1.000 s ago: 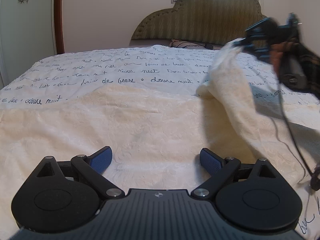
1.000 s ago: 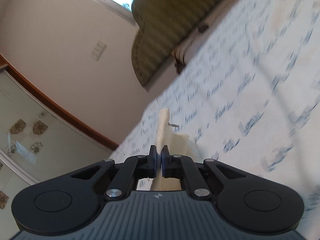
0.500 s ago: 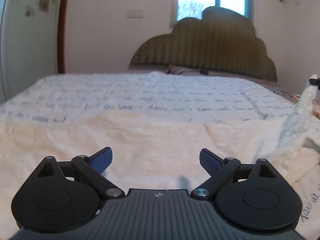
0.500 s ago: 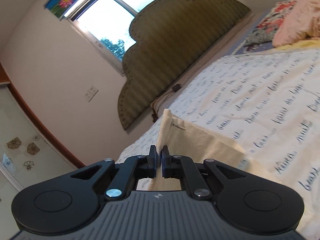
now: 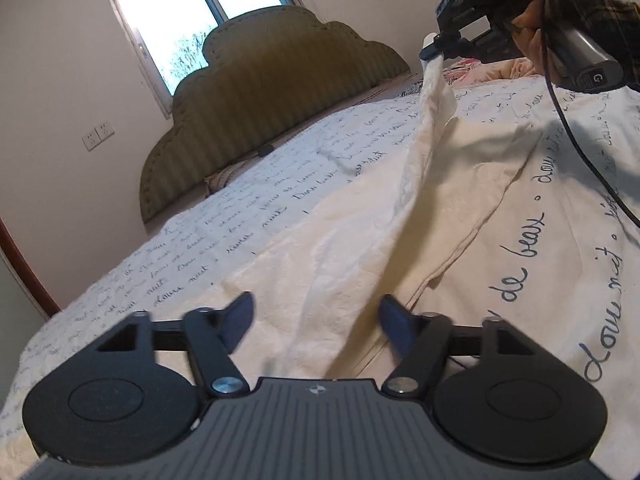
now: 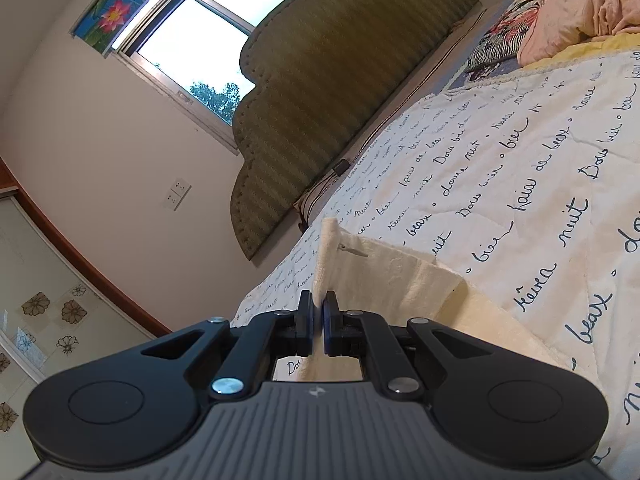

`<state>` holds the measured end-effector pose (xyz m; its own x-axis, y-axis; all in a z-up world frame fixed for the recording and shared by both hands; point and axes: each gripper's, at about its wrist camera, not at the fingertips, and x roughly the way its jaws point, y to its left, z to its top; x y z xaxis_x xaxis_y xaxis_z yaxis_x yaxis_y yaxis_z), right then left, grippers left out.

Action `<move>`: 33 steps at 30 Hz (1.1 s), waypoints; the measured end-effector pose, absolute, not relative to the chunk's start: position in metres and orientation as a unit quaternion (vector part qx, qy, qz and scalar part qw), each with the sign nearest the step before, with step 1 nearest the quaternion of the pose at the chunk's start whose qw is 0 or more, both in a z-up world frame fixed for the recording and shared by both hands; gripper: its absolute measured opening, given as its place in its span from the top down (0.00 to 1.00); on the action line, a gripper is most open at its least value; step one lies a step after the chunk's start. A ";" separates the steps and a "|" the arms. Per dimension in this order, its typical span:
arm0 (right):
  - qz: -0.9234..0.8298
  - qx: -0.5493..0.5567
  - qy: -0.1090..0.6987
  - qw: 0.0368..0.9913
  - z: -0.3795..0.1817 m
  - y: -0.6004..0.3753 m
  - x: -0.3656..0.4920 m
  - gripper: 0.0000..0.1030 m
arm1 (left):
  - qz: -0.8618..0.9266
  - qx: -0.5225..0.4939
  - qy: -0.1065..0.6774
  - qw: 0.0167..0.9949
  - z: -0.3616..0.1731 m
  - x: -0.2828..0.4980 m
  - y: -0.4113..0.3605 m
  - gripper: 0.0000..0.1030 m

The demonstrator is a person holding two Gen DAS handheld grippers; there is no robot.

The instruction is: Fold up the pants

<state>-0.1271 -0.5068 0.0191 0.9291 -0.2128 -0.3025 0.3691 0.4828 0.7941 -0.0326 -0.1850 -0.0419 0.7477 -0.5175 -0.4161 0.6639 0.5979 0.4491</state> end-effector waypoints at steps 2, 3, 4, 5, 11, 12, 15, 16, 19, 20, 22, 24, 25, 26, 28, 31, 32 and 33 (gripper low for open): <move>-0.165 0.477 0.088 0.859 0.021 -0.510 -0.121 0.95 | -0.332 0.279 0.131 0.892 -0.040 -0.022 -0.185 0.51; -0.161 0.474 0.090 0.861 0.024 -0.511 -0.118 0.95 | -0.330 0.269 0.131 0.895 -0.039 -0.017 -0.185 0.55; -0.155 0.472 0.086 0.863 0.028 -0.512 -0.115 0.95 | -0.326 0.259 0.131 0.900 -0.035 -0.014 -0.185 0.60; -0.144 0.472 0.072 0.867 0.033 -0.511 -0.116 0.95 | -0.322 0.248 0.130 0.904 -0.031 -0.011 -0.184 0.64; -0.153 0.399 0.037 0.903 0.052 -0.490 -0.154 0.95 | -0.347 0.228 0.153 0.897 -0.026 -0.010 -0.180 0.77; -0.173 0.406 0.062 0.895 0.041 -0.492 -0.161 0.95 | -0.352 0.232 0.165 0.892 -0.032 -0.010 -0.180 0.80; -0.215 0.460 0.121 0.853 -0.006 -0.499 -0.177 0.95 | -0.366 0.234 0.191 0.880 -0.044 -0.015 -0.179 0.83; -0.220 0.480 0.129 0.839 -0.019 -0.500 -0.182 0.95 | -0.366 0.238 0.188 0.880 -0.045 -0.016 -0.178 0.84; -0.227 0.501 0.128 0.825 -0.036 -0.495 -0.193 0.95 | -0.369 0.226 0.191 0.881 -0.040 -0.013 -0.173 0.85; -0.226 0.501 0.125 0.826 -0.036 -0.494 -0.196 0.95 | -0.369 0.220 0.193 0.882 -0.038 -0.011 -0.171 0.86; -0.224 0.498 0.118 0.829 -0.032 -0.490 -0.199 0.95 | -0.372 0.206 0.199 0.883 -0.033 -0.010 -0.166 0.87; -0.226 0.489 0.116 0.834 -0.026 -0.486 -0.202 0.95 | -0.377 0.198 0.201 0.882 -0.029 -0.011 -0.162 0.87; -0.227 0.484 0.119 0.837 -0.025 -0.485 -0.204 0.95 | -0.380 0.200 0.200 0.881 -0.027 -0.013 -0.161 0.87; -0.229 0.481 0.124 0.837 -0.025 -0.484 -0.204 0.95 | -0.381 0.205 0.199 0.879 -0.028 -0.014 -0.161 0.87; -0.238 0.481 0.138 0.832 -0.032 -0.485 -0.204 0.95 | -0.386 0.226 0.202 0.871 -0.036 -0.016 -0.163 0.87; -0.248 0.493 0.152 0.820 -0.045 -0.487 -0.202 0.95 | -0.388 0.236 0.212 0.865 -0.045 -0.015 -0.166 0.88; -0.250 0.493 0.155 0.819 -0.045 -0.488 -0.201 0.95 | -0.388 0.236 0.211 0.866 -0.044 -0.015 -0.166 0.88; -0.252 0.491 0.157 0.819 -0.046 -0.486 -0.201 0.95 | -0.388 0.237 0.209 0.866 -0.043 -0.015 -0.165 0.88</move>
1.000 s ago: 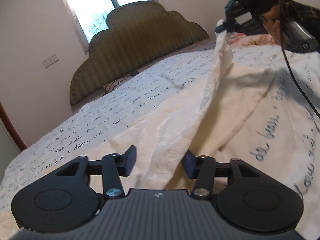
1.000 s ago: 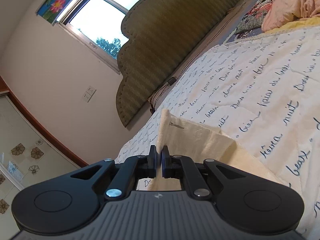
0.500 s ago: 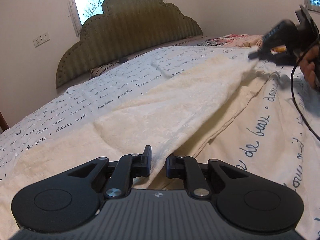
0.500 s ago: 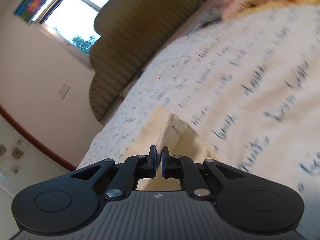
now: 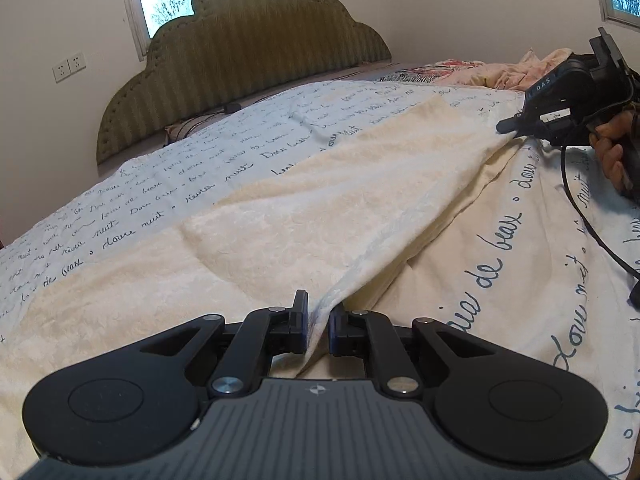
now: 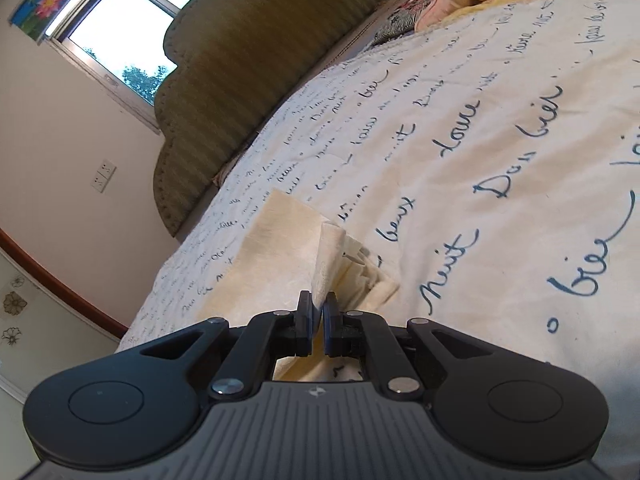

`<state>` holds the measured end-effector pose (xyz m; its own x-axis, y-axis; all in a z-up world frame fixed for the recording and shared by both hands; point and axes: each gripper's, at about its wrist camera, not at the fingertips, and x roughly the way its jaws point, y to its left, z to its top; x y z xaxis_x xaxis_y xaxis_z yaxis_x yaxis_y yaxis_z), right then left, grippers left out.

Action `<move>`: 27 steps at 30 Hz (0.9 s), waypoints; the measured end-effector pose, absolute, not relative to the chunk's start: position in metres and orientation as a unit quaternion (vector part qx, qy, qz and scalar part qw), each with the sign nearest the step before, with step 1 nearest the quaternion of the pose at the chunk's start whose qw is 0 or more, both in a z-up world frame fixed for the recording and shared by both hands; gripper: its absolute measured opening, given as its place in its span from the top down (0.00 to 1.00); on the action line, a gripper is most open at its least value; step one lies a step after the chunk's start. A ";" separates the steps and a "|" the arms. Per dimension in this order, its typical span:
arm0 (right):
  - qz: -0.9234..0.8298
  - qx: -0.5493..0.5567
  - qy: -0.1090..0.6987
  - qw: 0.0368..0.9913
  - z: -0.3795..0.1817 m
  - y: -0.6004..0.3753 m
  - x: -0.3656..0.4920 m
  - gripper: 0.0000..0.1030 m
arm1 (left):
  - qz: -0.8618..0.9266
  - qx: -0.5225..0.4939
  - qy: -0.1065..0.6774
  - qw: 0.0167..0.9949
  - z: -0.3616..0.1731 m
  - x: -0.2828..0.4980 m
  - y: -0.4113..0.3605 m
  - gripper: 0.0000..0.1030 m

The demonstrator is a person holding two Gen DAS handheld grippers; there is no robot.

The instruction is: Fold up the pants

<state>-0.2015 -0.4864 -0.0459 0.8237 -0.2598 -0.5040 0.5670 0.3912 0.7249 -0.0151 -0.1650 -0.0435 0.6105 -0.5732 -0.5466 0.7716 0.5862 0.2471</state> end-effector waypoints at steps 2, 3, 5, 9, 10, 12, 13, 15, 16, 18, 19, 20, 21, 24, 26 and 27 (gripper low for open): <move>-0.255 0.487 0.159 0.820 -0.045 -0.485 -0.202 0.95 | -0.391 0.236 0.213 0.864 -0.044 -0.014 -0.164 0.87; -0.255 0.488 0.158 0.820 -0.046 -0.484 -0.203 0.95 | -0.391 0.234 0.216 0.864 -0.045 -0.013 -0.165 0.87; -0.259 0.488 0.162 0.818 -0.045 -0.484 -0.203 0.95 | -0.392 0.239 0.213 0.863 -0.045 -0.014 -0.164 0.87; -0.273 0.504 0.168 0.802 -0.040 -0.485 -0.210 0.92 | -0.397 0.237 0.208 0.862 -0.040 -0.018 -0.160 0.66; -0.293 0.507 0.158 0.795 -0.036 -0.484 -0.217 0.91 | -0.401 0.233 0.208 0.861 -0.037 -0.018 -0.157 0.55; -0.355 0.487 0.127 0.788 -0.022 -0.481 -0.230 0.90 | -0.412 0.217 0.209 0.860 -0.031 -0.019 -0.151 0.38; -0.382 0.458 0.114 0.794 -0.012 -0.479 -0.234 0.89 | -0.416 0.205 0.205 0.862 -0.026 -0.019 -0.148 0.32; -0.380 0.395 0.112 0.829 0.009 -0.473 -0.225 0.89 | -0.425 0.182 0.198 0.865 -0.015 -0.018 -0.145 0.28; -0.364 0.360 0.129 0.849 0.019 -0.468 -0.213 0.89 | -0.425 0.168 0.196 0.867 -0.009 -0.015 -0.144 0.25; -0.315 0.287 0.174 0.888 0.032 -0.454 -0.181 0.88 | -0.410 0.143 0.195 0.879 0.000 -0.006 -0.147 0.20; -0.284 0.248 0.202 0.904 0.036 -0.442 -0.162 0.88 | -0.393 0.134 0.197 0.888 0.003 0.001 -0.150 0.14; -0.258 0.219 0.224 0.914 0.037 -0.432 -0.147 0.88 | -0.371 0.129 0.200 0.898 0.004 0.008 -0.154 0.13; -0.227 0.187 0.249 0.923 0.036 -0.417 -0.130 0.88 | -0.350 0.129 0.202 0.906 0.003 0.016 -0.158 0.13; -0.169 0.114 0.314 0.927 0.023 -0.383 -0.100 0.88 | -0.310 0.138 0.220 0.915 -0.005 0.037 -0.166 0.13; -0.153 0.090 0.357 0.917 0.008 -0.371 -0.094 0.88 | -0.295 0.151 0.236 0.913 -0.013 0.045 -0.166 0.13; -0.150 0.086 0.376 0.910 0.001 -0.369 -0.095 0.88 | -0.294 0.155 0.242 0.912 -0.016 0.047 -0.166 0.13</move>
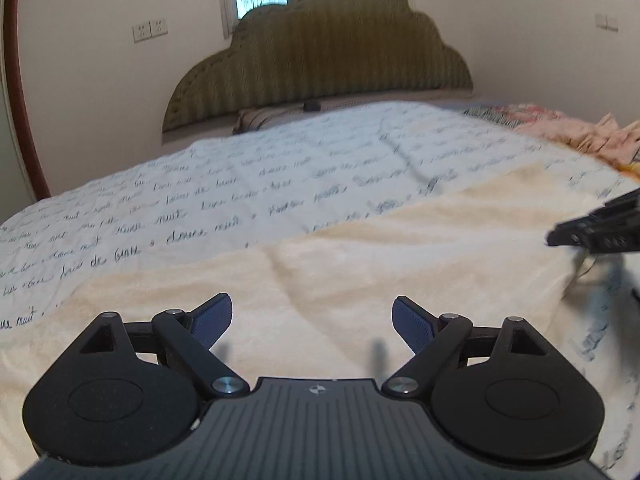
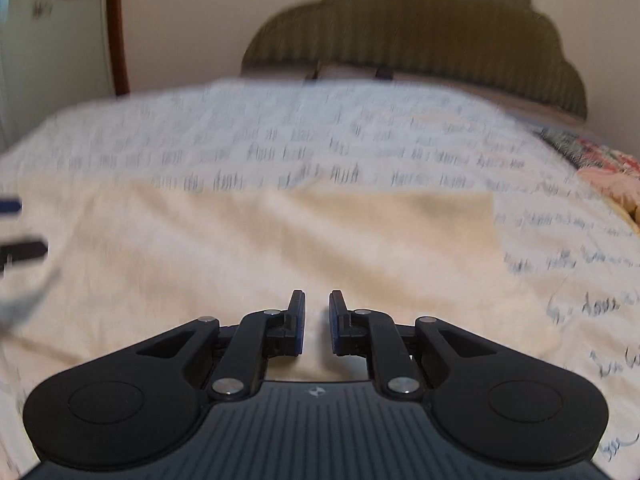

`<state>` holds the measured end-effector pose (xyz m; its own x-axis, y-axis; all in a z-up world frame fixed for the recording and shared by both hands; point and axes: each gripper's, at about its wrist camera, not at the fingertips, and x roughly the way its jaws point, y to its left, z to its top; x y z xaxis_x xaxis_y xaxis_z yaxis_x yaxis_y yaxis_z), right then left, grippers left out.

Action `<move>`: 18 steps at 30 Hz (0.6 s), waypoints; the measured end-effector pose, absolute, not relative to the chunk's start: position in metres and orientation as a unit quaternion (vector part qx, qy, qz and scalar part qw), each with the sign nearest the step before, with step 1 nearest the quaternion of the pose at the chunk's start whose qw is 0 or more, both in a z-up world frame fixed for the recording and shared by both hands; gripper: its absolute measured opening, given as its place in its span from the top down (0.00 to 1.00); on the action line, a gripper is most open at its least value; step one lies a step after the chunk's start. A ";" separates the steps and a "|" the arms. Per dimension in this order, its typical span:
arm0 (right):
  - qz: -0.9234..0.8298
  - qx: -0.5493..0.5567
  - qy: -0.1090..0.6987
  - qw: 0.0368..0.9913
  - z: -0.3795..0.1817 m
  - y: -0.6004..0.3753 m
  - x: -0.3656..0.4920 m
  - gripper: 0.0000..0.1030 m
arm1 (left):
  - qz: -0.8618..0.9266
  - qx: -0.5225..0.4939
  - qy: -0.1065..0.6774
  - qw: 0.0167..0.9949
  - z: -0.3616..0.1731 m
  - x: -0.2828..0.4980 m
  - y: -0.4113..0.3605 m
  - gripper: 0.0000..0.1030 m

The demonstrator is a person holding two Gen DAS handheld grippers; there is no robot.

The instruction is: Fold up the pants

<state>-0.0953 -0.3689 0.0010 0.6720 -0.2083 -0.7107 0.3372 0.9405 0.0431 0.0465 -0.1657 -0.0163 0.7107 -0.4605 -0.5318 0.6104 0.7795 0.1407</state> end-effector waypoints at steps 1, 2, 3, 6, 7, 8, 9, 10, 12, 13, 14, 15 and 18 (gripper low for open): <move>-0.147 0.078 0.388 0.907 -0.003 -0.366 -0.100 0.88 | -0.296 0.158 0.246 0.909 -0.020 0.047 -0.163 0.13; -0.143 0.075 0.391 0.906 -0.004 -0.365 -0.105 0.89 | -0.298 0.160 0.248 0.908 -0.023 0.046 -0.162 0.13; -0.141 0.079 0.392 0.905 -0.001 -0.367 -0.109 0.88 | -0.298 0.161 0.249 0.907 -0.025 0.045 -0.161 0.13; -0.158 0.107 0.362 0.912 0.018 -0.383 -0.111 0.86 | -0.292 0.156 0.249 0.910 -0.027 0.047 -0.164 0.13; -0.168 0.118 0.345 0.916 0.024 -0.393 -0.106 0.86 | -0.289 0.152 0.249 0.912 -0.026 0.048 -0.165 0.13; -0.172 0.129 0.330 0.919 0.030 -0.402 -0.101 0.86 | -0.284 0.149 0.250 0.913 -0.025 0.050 -0.167 0.13; -0.170 0.139 0.321 0.921 0.033 -0.413 -0.092 0.86 | -0.280 0.148 0.251 0.915 -0.025 0.051 -0.168 0.13; -0.169 0.149 0.322 0.920 0.033 -0.423 -0.080 0.84 | -0.276 0.152 0.252 0.915 -0.026 0.052 -0.169 0.13; -0.169 0.145 0.336 0.915 0.027 -0.438 -0.056 0.81 | -0.271 0.165 0.258 0.913 -0.032 0.052 -0.171 0.13; -0.173 0.138 0.351 0.910 0.021 -0.447 -0.042 0.79 | -0.270 0.172 0.262 0.910 -0.035 0.052 -0.171 0.12; -0.186 0.135 0.365 0.902 0.013 -0.454 -0.033 0.79 | -0.270 0.177 0.265 0.909 -0.039 0.051 -0.173 0.12; -0.200 0.134 0.378 0.894 0.006 -0.461 -0.026 0.79 | -0.270 0.178 0.264 0.909 -0.041 0.049 -0.173 0.12; -0.261 0.146 0.384 0.874 -0.009 -0.488 -0.028 0.79 | -0.281 0.186 0.260 0.905 -0.035 0.044 -0.170 0.13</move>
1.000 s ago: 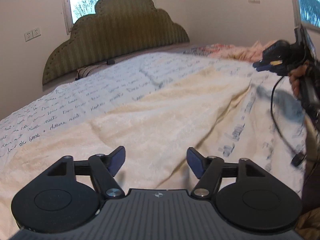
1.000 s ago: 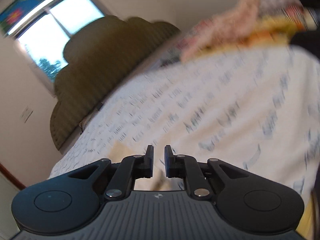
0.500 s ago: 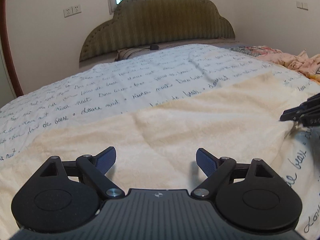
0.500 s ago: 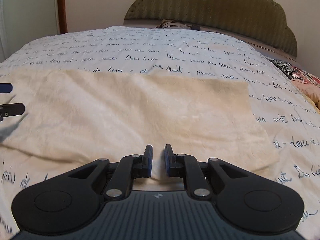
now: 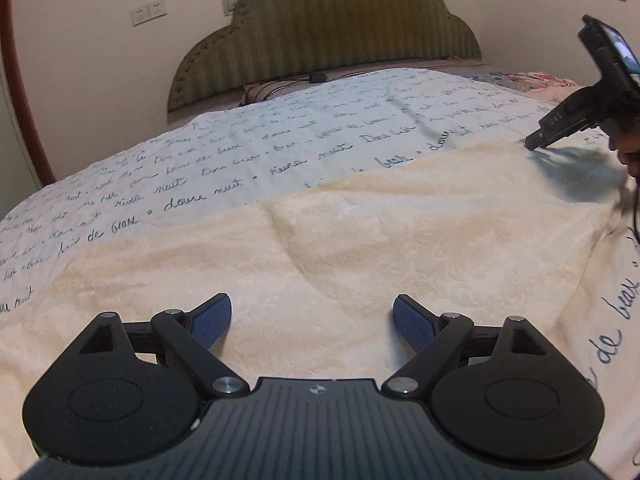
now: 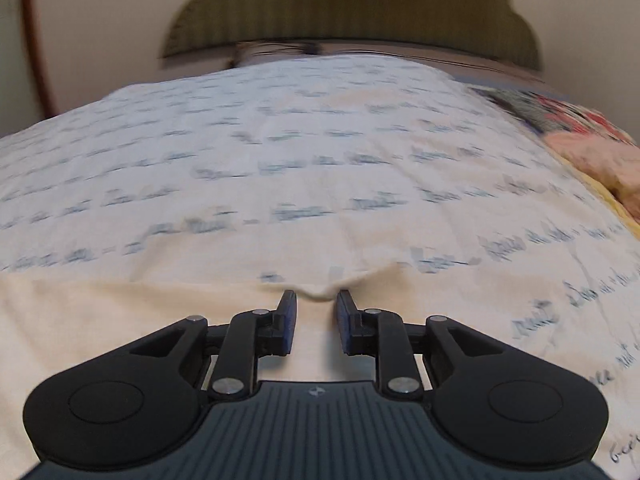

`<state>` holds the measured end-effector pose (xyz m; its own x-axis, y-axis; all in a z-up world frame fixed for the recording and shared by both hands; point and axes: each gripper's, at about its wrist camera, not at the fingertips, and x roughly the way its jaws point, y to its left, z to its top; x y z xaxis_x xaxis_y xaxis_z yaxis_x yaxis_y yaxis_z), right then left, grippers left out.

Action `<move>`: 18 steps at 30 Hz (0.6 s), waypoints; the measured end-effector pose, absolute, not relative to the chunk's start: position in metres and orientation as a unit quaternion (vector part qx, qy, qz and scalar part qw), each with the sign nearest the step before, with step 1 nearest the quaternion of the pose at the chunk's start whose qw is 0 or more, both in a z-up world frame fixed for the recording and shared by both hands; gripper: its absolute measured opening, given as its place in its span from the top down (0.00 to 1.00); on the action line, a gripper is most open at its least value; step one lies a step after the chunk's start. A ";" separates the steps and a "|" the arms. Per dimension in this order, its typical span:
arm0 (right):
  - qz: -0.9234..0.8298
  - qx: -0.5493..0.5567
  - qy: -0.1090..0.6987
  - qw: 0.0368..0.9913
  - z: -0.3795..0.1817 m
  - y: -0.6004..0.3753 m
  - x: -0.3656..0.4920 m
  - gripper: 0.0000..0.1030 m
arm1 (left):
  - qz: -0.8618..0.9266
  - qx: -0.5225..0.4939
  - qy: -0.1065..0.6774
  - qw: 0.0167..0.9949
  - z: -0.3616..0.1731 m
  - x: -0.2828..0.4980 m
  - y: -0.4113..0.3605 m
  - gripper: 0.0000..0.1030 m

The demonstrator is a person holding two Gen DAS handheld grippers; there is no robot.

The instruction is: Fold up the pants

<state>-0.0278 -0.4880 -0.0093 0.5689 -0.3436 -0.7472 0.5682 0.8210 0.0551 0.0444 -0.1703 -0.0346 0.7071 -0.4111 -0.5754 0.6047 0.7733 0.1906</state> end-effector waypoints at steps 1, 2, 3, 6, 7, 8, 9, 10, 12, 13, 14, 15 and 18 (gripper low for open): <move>-0.285 0.151 0.373 0.870 -0.008 -0.492 -0.035 0.79 | -0.289 0.187 0.258 0.903 -0.030 0.044 -0.170 0.12; -0.291 0.157 0.357 0.874 -0.003 -0.491 -0.042 0.79 | -0.295 0.185 0.254 0.902 -0.025 0.044 -0.170 0.12; -0.279 0.166 0.341 0.882 0.001 -0.488 -0.050 0.79 | -0.296 0.180 0.249 0.904 -0.021 0.045 -0.170 0.12; -0.218 0.190 0.337 0.896 0.005 -0.476 -0.057 0.79 | -0.287 0.157 0.245 0.913 -0.011 0.056 -0.176 0.09; -0.208 0.185 0.348 0.895 0.001 -0.473 -0.055 0.78 | -0.278 0.151 0.252 0.914 -0.011 0.062 -0.179 0.09; -0.205 0.169 0.365 0.892 -0.004 -0.469 -0.053 0.77 | -0.271 0.148 0.261 0.915 -0.012 0.068 -0.181 0.08; -0.215 0.150 0.379 0.888 -0.010 -0.467 -0.051 0.77 | -0.268 0.150 0.275 0.911 -0.017 0.073 -0.184 0.07; -0.239 0.134 0.383 0.882 -0.014 -0.464 -0.053 0.77 | -0.266 0.160 0.302 0.901 -0.023 0.078 -0.188 0.11; -0.271 0.149 0.365 0.878 -0.009 -0.463 -0.064 0.76 | -0.267 0.167 0.325 0.892 -0.031 0.079 -0.188 0.12; -0.256 0.164 0.349 0.886 -0.003 -0.458 -0.072 0.75 | -0.272 0.164 0.315 0.894 -0.031 0.075 -0.186 0.11; -0.225 0.177 0.338 0.897 0.002 -0.451 -0.079 0.73 | -0.280 0.166 0.308 0.894 -0.029 0.070 -0.185 0.11; -0.189 0.191 0.331 0.905 0.004 -0.443 -0.085 0.71 | -0.286 0.167 0.304 0.893 -0.027 0.067 -0.186 0.11; -0.124 0.182 0.354 0.909 0.000 -0.414 -0.095 0.56 | -0.294 0.151 0.284 0.900 -0.021 0.059 -0.192 0.10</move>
